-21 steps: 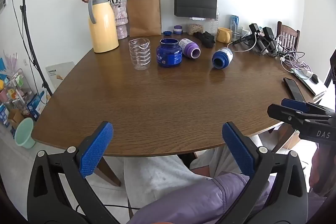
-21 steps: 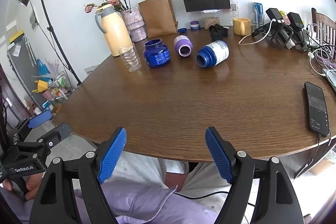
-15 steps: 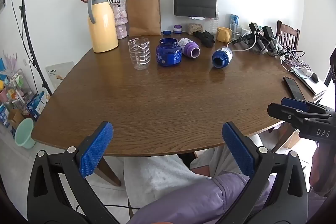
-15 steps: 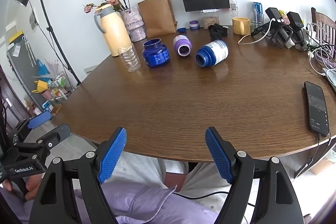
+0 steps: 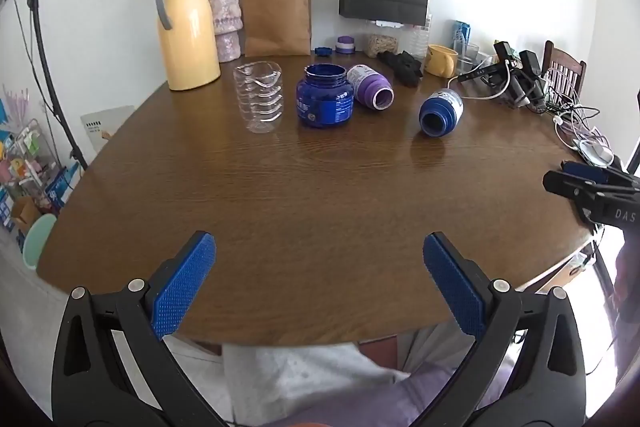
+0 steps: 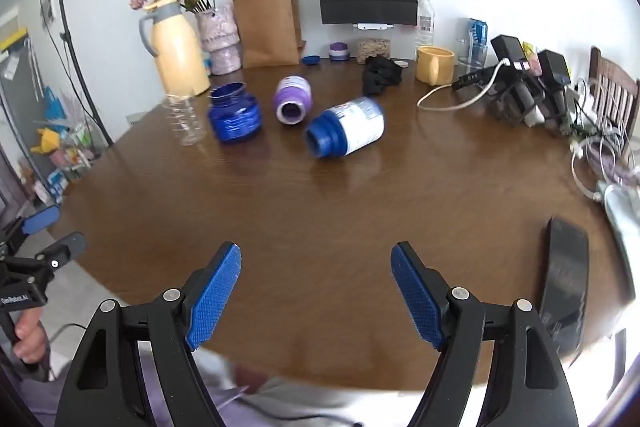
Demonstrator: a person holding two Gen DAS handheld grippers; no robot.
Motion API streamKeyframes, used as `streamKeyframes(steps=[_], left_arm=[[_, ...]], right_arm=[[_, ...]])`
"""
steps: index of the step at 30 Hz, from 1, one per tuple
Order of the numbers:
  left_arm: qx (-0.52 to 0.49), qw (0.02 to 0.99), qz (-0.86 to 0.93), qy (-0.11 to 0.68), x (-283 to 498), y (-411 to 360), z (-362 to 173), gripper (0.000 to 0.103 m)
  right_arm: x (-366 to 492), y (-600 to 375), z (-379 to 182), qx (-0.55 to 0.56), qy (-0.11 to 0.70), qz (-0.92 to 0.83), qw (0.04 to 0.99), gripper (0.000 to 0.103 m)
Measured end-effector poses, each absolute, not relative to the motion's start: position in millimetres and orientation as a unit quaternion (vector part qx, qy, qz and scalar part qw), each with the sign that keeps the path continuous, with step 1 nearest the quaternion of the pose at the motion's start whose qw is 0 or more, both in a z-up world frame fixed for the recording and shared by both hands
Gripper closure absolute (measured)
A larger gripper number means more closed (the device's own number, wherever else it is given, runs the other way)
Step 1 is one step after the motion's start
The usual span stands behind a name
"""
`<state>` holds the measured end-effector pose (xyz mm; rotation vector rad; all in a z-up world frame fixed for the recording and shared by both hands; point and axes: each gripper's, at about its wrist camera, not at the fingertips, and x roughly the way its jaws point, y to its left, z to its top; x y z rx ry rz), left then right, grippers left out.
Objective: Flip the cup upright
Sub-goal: 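Move the right gripper toward the blue bottle lying on its side, then close the right gripper around the blue bottle's body and lift it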
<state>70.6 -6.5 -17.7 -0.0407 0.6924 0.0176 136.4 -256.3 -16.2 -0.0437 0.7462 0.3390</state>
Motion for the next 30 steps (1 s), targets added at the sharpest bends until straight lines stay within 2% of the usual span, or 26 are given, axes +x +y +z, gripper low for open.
streamKeyframes(steps=[7, 20, 30], left_arm=[[-0.024, 0.93, -0.006, 0.367, 121, -30, -26, 0.0], [-0.026, 0.916, -0.046, 0.398, 196, -44, -31, 0.0], [-0.036, 0.908, -0.064, 0.413, 231, -38, -38, 0.0]], right_arm=[[198, -274, -15, -0.045, 0.379, 0.164, 0.91, 0.022], [334, -253, -54, 0.05, 0.418, 0.18, 0.889, 0.022], [376, -230, -58, 0.071, 0.42, 0.235, 0.873, 0.02]])
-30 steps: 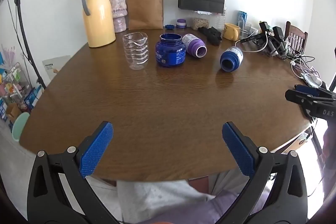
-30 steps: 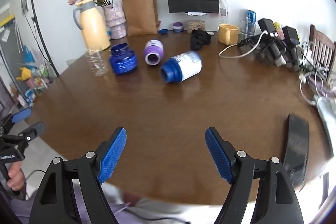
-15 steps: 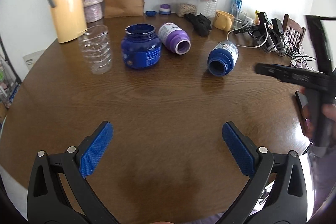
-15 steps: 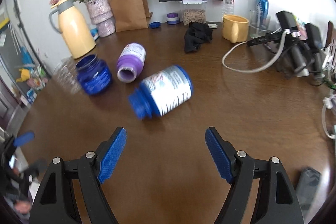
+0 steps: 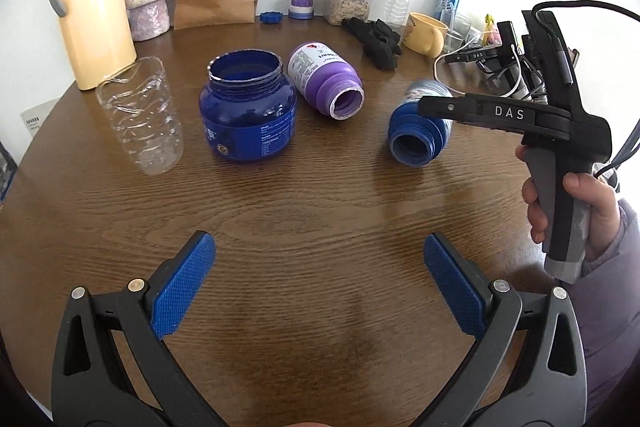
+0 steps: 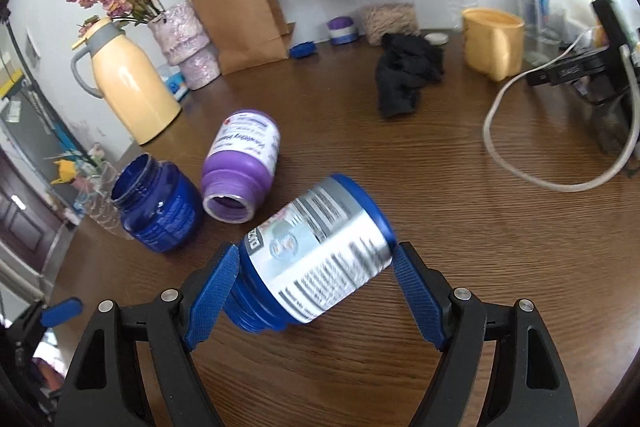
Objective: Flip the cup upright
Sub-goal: 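Close the right gripper around the blue bottle's body and lift it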
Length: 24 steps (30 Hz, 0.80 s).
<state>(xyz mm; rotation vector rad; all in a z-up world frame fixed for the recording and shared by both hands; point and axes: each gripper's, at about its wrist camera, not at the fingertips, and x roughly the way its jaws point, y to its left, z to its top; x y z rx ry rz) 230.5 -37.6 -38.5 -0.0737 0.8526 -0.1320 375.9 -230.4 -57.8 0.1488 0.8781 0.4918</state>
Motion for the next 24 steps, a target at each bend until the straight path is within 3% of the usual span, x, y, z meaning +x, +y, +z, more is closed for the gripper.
streamKeyframes(steps=[10, 18, 20, 24], left_arm=[[-0.041, 0.902, -0.077, 0.423, 236, -35, -44, 0.0], [-0.049, 0.9, -0.074, 0.427, 237, -28, -46, 0.0], [-0.049, 0.901, -0.075, 0.425, 236, -28, -46, 0.0], [-0.051, 0.902, -0.07, 0.423, 233, -25, -46, 0.0]], right_arm=[[405, -218, -65, 0.089, 0.429, 0.253, 0.863, 0.02], [414, -217, -80, 0.167, 0.468, 0.239, 0.834, 0.021], [413, -215, -78, 0.17, 0.466, 0.244, 0.833, 0.032], [402, -212, -73, 0.136, 0.457, 0.228, 0.849, 0.032]])
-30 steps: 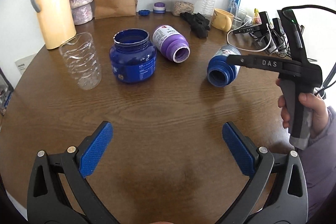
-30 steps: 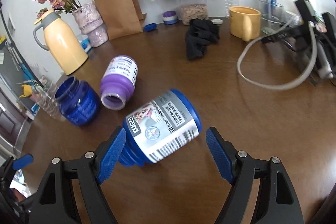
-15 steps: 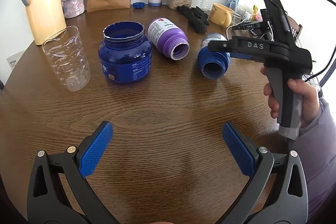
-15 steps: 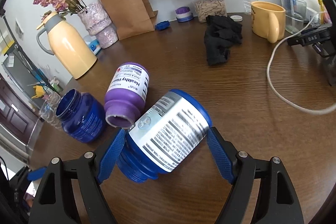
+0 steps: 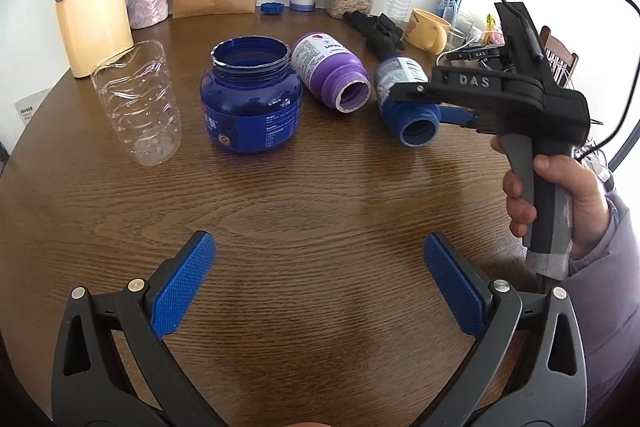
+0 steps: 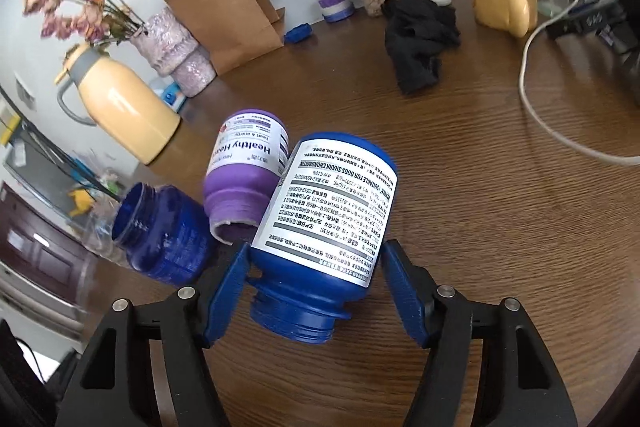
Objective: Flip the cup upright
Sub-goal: 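Close the right gripper around the blue bottle's body and lift it, then rotate the held blue bottle with the right gripper while the left tool approaches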
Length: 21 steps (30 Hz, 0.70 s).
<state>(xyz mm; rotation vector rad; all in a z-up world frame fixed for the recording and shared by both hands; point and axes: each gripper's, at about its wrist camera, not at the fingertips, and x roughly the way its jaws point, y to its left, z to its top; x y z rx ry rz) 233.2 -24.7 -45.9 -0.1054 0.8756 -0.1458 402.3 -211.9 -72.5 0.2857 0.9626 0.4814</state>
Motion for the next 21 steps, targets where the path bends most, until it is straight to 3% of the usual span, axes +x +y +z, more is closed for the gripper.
streamKeyframes(steps=[12, 21], left_arm=[[-0.052, 0.903, -0.063, 0.421, 231, -7, -46, 0.0], [0.024, 0.899, -0.118, 0.422, 233, -28, -58, 0.0]], right_arm=[[296, -194, -67, 0.004, 0.465, 0.346, 0.815, 0.032], [285, -205, -51, 0.065, 0.432, 0.379, 0.816, 0.026]])
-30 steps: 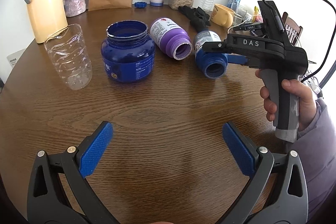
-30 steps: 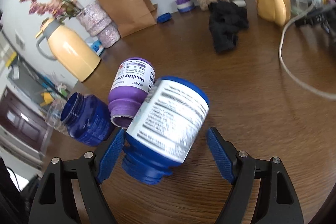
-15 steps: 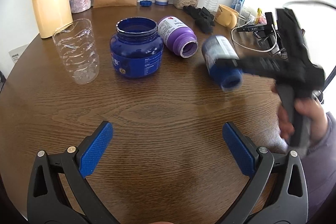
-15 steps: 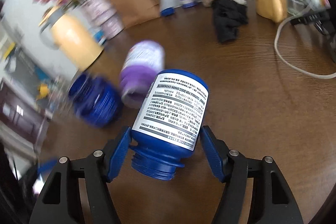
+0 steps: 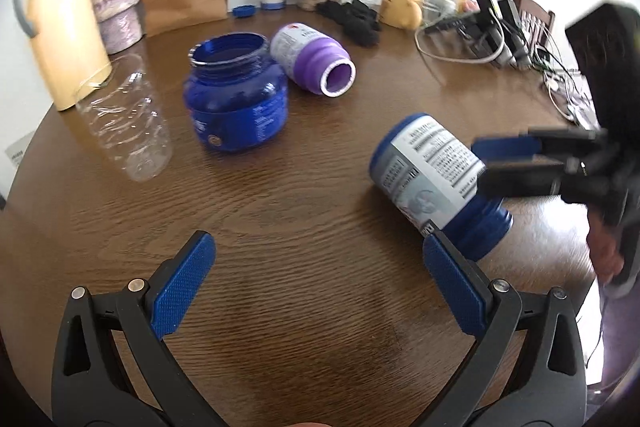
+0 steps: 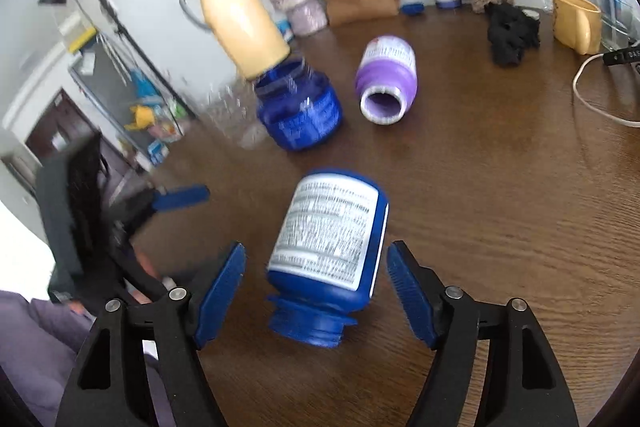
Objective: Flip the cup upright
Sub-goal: 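Rotate the held blue bottle with the right gripper while the left tool approaches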
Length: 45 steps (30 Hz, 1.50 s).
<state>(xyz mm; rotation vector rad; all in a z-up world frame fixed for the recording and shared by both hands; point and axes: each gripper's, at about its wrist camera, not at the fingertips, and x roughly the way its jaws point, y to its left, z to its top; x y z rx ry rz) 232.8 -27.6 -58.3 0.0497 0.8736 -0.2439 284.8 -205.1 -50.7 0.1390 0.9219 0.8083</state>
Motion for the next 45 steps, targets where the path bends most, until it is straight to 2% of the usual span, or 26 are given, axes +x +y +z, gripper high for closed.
streamKeyframes(steps=[5, 12, 31, 38, 45], left_arm=[[0.041, 0.899, -0.123, 0.418, 239, -40, -63, 0.0], [0.068, 0.894, -0.142, 0.419, 245, -60, -70, 0.0], [0.083, 0.877, -0.198, 0.429, 228, -83, -78, 0.0], [0.091, 0.875, -0.246, 0.407, 213, -69, -62, 0.0], [0.229, 0.82, -0.364, 0.377, 225, -94, -42, 0.0]], right_arm=[[303, -232, -47, 0.138, 0.422, 0.332, 0.832, 0.026], [317, -235, -51, 0.088, 0.437, 0.259, 0.857, 0.026], [303, -168, -61, 0.027, 0.457, 0.429, 0.778, 0.027], [298, -191, -44, 0.083, 0.425, 0.433, 0.791, 0.027], [275, -247, -36, 0.121, 0.41, 0.356, 0.831, 0.025]])
